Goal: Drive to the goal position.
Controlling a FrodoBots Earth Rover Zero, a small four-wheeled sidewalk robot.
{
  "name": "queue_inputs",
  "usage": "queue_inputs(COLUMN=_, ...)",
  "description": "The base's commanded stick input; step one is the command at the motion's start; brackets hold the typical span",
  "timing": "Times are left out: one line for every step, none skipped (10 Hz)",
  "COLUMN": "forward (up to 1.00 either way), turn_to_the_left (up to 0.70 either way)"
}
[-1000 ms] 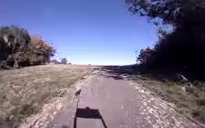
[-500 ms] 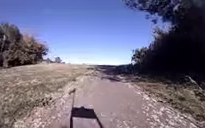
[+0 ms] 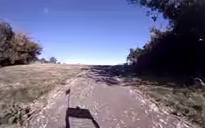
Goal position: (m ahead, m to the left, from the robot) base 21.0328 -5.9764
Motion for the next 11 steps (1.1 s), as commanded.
queue_inputs(forward=1.0, turn_to_the_left=0.01)
queue_inputs(forward=1.0, turn_to_the_left=0.01)
queue_inputs(forward=1.0, turn_to_the_left=0.03)
queue_inputs(forward=1.0, turn_to_the_left=0.1)
queue_inputs(forward=1.0, turn_to_the_left=0.2)
queue_inputs(forward=1.0, turn_to_the_left=0.07)
queue_inputs(forward=1.0, turn_to_the_left=0.01)
queue_inputs(forward=1.0, turn_to_the_left=0.01)
queue_inputs(forward=1.0, turn_to_the_left=0.01)
queue_inputs(forward=1.0, turn_to_the_left=0.01)
queue_inputs(forward=1.0, turn_to_the_left=0.01)
